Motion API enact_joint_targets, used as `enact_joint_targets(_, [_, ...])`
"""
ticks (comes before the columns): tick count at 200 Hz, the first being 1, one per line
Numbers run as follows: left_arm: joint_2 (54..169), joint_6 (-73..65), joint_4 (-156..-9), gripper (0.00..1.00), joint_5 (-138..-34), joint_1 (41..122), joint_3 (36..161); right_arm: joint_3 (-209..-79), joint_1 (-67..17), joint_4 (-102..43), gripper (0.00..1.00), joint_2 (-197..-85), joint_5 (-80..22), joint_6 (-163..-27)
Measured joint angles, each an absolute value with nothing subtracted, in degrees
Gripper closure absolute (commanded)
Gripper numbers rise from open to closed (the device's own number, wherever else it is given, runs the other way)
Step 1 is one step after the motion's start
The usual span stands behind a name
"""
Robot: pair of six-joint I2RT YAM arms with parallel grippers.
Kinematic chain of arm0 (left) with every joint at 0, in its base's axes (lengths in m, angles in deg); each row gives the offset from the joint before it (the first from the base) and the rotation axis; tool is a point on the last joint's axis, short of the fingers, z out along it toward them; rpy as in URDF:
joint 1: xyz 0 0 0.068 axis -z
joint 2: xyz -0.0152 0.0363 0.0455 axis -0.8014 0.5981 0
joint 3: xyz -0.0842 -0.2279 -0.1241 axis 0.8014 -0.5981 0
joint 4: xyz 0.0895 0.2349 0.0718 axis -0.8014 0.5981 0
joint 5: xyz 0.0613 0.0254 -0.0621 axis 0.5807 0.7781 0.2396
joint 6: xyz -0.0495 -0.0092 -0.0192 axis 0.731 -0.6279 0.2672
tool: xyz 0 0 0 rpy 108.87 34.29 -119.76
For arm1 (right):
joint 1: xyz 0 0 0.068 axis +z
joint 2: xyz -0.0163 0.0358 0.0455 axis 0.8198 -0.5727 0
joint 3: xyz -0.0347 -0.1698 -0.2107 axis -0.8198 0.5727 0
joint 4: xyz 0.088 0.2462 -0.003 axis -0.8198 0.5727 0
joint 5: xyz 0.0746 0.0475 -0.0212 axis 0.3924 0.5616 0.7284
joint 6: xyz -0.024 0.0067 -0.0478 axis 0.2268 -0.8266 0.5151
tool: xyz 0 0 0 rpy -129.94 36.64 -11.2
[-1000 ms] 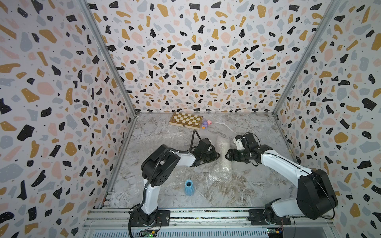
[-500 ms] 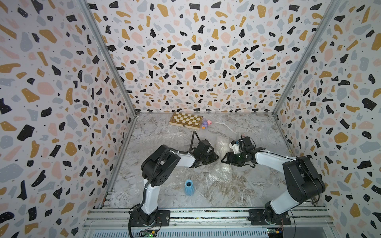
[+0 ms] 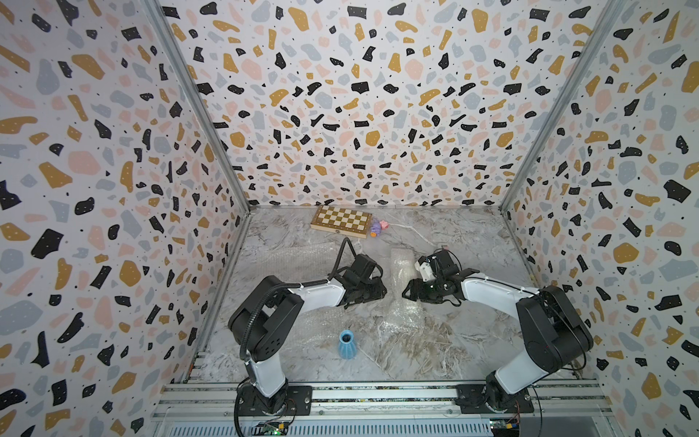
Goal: Wrap vases in bubble wrap
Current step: Wrap the vase in bubble wrap.
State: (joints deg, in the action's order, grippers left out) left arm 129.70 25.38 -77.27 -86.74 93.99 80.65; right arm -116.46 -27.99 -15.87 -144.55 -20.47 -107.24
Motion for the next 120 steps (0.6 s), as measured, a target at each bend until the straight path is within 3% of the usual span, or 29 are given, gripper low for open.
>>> enact_joint_targets(66, [131.9,27.9,-81.4,0.68,-88.8,96.1,78.9,-116.6,-27.6,-15.9,0.41,-144.5,-21.2,-108.1])
enact_joint_targets(120, [133.0,30.4,-85.0,0.91,-89.3,96.6,78.8,-116.6,-27.3,-15.8,0.43,-144.3,-22.5,-108.6])
